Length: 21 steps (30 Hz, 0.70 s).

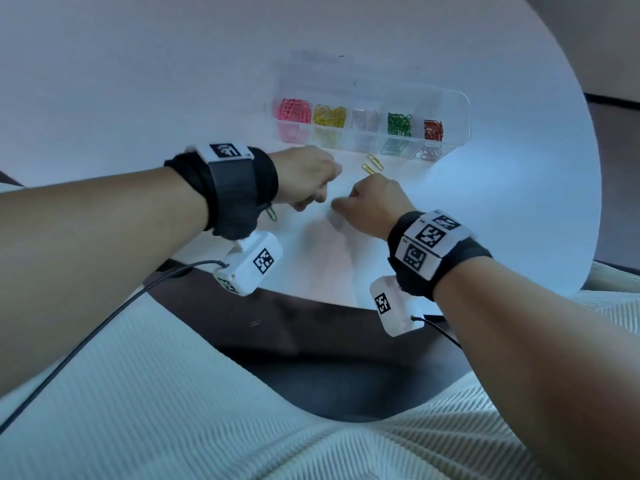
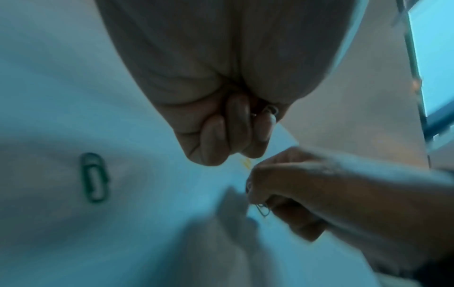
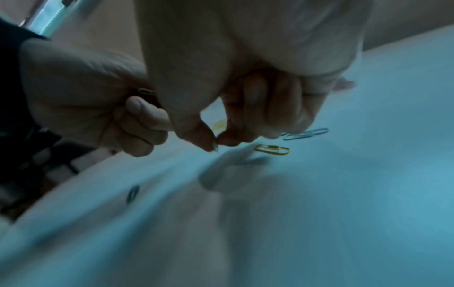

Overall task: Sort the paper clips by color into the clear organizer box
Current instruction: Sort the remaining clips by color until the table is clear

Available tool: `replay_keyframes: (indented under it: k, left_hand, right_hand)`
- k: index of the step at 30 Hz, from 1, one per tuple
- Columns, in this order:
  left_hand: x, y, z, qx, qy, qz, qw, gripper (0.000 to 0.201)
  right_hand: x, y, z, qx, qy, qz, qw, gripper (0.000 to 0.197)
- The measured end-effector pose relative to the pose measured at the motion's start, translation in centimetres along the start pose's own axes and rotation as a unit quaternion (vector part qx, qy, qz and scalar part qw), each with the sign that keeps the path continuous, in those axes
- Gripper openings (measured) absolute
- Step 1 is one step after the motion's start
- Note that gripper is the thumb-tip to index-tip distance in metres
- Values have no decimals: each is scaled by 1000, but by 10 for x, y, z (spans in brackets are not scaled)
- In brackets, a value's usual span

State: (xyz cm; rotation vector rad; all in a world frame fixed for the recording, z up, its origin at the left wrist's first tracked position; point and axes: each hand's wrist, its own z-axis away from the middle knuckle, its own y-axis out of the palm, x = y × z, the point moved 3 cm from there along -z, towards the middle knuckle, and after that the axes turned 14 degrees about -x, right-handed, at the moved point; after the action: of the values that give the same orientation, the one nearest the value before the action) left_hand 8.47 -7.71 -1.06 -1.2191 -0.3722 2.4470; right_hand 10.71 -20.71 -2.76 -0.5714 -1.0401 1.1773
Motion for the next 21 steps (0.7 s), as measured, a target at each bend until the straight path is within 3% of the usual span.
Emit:
replay_keyframes:
  k: [2,5,13,18,21]
  left_hand:
    - [-8,-8,1,-16,-33,138,990,28]
    - [-19,-19,1,-29,-24,220,975,28]
    - [-35,-41,-11,-130,-64,257,956,26]
    - [-53,-44,-18,-195,-81,204,956,14]
    - [-68,-41,-26,-223,-67,212,949,7]
  right_hand:
    - [-4,-4,3,44,72,-201,976,21]
    - [-10,-17,3,89,167,-440,878,16]
    - [16,-66,-22,-29,131,-577,806,25]
    - [35,-81,-36,-68,155,-590,789,4]
    - [37,-81,-41,-35,184,-576,795,42]
